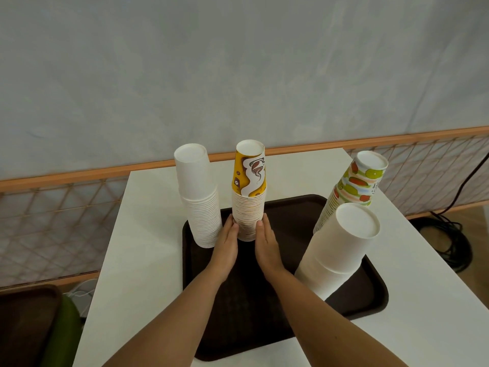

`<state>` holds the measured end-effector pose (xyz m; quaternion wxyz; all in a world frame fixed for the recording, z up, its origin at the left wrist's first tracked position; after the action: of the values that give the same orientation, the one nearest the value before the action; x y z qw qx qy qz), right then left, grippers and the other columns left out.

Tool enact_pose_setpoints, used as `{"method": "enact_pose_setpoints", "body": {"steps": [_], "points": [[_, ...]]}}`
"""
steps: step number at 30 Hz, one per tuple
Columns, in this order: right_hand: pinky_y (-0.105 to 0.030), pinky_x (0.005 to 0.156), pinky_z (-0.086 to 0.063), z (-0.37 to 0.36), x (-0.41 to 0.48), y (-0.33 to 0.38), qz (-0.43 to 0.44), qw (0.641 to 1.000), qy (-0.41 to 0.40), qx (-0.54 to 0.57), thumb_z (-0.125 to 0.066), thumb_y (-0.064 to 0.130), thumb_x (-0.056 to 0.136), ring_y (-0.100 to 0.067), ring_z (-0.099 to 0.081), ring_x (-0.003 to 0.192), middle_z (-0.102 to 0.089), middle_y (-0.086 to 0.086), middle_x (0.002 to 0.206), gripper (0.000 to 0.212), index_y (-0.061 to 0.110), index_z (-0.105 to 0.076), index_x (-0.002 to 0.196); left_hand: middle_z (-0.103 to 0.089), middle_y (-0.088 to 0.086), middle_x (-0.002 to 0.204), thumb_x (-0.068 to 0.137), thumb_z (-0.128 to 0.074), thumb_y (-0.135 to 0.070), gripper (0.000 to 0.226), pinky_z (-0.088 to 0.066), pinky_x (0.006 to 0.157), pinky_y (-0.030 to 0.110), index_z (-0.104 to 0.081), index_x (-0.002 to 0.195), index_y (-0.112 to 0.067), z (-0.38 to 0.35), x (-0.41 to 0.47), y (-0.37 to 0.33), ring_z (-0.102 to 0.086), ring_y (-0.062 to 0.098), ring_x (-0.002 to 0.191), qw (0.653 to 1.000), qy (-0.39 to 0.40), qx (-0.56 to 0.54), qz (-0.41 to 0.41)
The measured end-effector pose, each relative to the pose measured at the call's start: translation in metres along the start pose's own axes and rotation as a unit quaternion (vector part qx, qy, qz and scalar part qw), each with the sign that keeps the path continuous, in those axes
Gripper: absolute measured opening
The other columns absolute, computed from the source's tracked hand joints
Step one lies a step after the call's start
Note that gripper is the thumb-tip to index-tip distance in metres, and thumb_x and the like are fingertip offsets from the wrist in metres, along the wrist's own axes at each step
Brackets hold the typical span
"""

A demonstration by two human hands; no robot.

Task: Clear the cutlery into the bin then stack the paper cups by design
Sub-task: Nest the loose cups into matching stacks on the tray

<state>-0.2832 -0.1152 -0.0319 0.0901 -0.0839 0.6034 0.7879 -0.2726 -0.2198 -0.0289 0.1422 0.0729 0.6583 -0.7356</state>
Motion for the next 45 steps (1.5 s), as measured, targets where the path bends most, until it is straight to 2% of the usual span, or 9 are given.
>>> {"method": "enact_pose_setpoints", "body": {"steps": [13, 16, 19, 23, 27, 30, 37, 41, 45], "points": [[-0.029, 0.112, -0.025, 0.004, 0.006, 0.000, 0.003, 1.000, 0.005, -0.027, -0.023, 0.038, 0.102, -0.019, -0.029, 0.141, -0.028, -0.003, 0.154, 0.051, 0.021, -0.017, 0.150, -0.024, -0.001, 0.154, 0.101, -0.033, -0.032, 0.051, -0.025, 0.116, 0.044, -0.018, 0.149, -0.027, 0.001, -0.002, -0.002, -0.026, 0.022, 0.142, 1.000, -0.019, -0.007, 0.001], [-0.029, 0.110, -0.029, 0.008, -0.003, 0.001, 0.004, 0.999, 0.013, -0.036, -0.028, 0.036, 0.102, -0.019, -0.034, 0.138, -0.035, -0.003, 0.150, 0.049, 0.018, -0.025, 0.148, -0.030, 0.001, 0.151, 0.100, -0.034, -0.031, 0.050, -0.029, 0.115, 0.045, -0.021, 0.148, -0.024, 0.001, -0.010, 0.000, -0.032, 0.024, 0.139, 1.000, -0.020, 0.001, 0.013], [-0.030, 0.104, -0.036, 0.009, -0.017, -0.005, -0.016, 0.997, 0.041, -0.068, -0.038, 0.032, 0.100, -0.018, -0.043, 0.130, -0.043, -0.004, 0.143, 0.045, 0.020, -0.034, 0.143, -0.039, 0.003, 0.146, 0.100, -0.036, -0.034, 0.044, -0.035, 0.110, 0.047, -0.033, 0.142, -0.024, 0.003, -0.019, 0.006, -0.040, 0.025, 0.134, 0.999, -0.023, 0.024, 0.030], [-0.029, 0.102, -0.039, 0.012, -0.051, -0.010, -0.029, 0.989, 0.092, -0.117, -0.044, 0.028, 0.098, -0.017, -0.047, 0.126, -0.045, -0.003, 0.139, 0.042, 0.021, -0.039, 0.140, -0.048, 0.005, 0.137, 0.100, -0.038, -0.029, 0.036, -0.040, 0.107, 0.046, -0.043, 0.134, -0.022, 0.007, -0.034, 0.007, -0.047, 0.024, 0.126, 0.998, -0.030, 0.038, 0.041], [-0.027, 0.104, -0.038, 0.018, -0.087, -0.016, -0.009, 0.974, 0.135, -0.179, -0.047, 0.027, 0.097, -0.016, -0.047, 0.126, -0.046, -0.003, 0.140, 0.042, 0.020, -0.041, 0.139, -0.052, 0.006, 0.128, 0.100, -0.038, -0.028, 0.034, -0.044, 0.102, 0.041, -0.045, 0.132, -0.019, 0.005, -0.055, 0.005, -0.052, 0.020, 0.115, 0.998, -0.025, 0.038, 0.038], [-0.024, 0.102, -0.038, 0.026, -0.108, -0.024, -0.006, 0.963, 0.170, -0.211, -0.048, 0.026, 0.097, -0.015, -0.047, 0.125, -0.045, -0.002, 0.139, 0.044, 0.020, -0.040, 0.140, -0.053, 0.005, 0.122, 0.100, -0.038, -0.028, 0.035, -0.047, 0.092, 0.035, -0.045, 0.132, -0.018, 0.001, -0.069, 0.006, -0.053, 0.017, 0.107, 0.998, -0.022, 0.044, 0.040], [-0.021, 0.100, -0.039, 0.068, -0.141, -0.038, 0.027, 0.938, 0.220, -0.268, -0.049, 0.022, 0.097, -0.015, -0.051, 0.120, -0.052, -0.003, 0.132, 0.039, 0.019, -0.047, 0.135, -0.054, 0.002, 0.115, 0.099, -0.040, -0.026, 0.031, -0.046, 0.077, 0.027, -0.048, 0.128, -0.019, -0.021, -0.103, 0.012, -0.054, 0.017, 0.104, 0.996, -0.034, 0.047, 0.068], [-0.016, 0.097, -0.036, 0.104, -0.143, -0.041, 0.049, 0.932, 0.207, -0.293, -0.051, 0.020, 0.095, -0.014, -0.052, 0.119, -0.054, 0.000, 0.131, 0.036, 0.017, -0.053, 0.131, -0.054, 0.003, 0.117, 0.099, -0.040, -0.026, 0.029, -0.046, 0.078, 0.028, -0.051, 0.125, -0.019, -0.036, -0.116, 0.018, -0.054, 0.017, 0.103, 0.995, -0.049, 0.046, 0.077], [-0.010, 0.076, -0.044, 0.149, -0.129, -0.041, 0.048, 0.944, 0.142, -0.295, -0.055, 0.019, 0.092, -0.010, -0.058, 0.092, -0.063, 0.000, 0.104, 0.021, 0.012, -0.067, 0.107, -0.055, 0.003, 0.115, 0.099, -0.041, -0.026, 0.027, -0.048, 0.077, 0.028, -0.054, 0.121, -0.018, -0.055, -0.126, 0.021, -0.055, 0.017, 0.100, 0.994, -0.062, 0.049, 0.080]]}}
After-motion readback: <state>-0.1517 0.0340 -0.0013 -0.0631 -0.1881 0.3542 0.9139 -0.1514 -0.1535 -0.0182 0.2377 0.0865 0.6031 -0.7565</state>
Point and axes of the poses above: each hand's wrist, its own x-axis towards the middle knuckle, its own z-axis out of the back of the hand, y = z × x, the point moved 8 cm from there along x, towards the middle knuckle
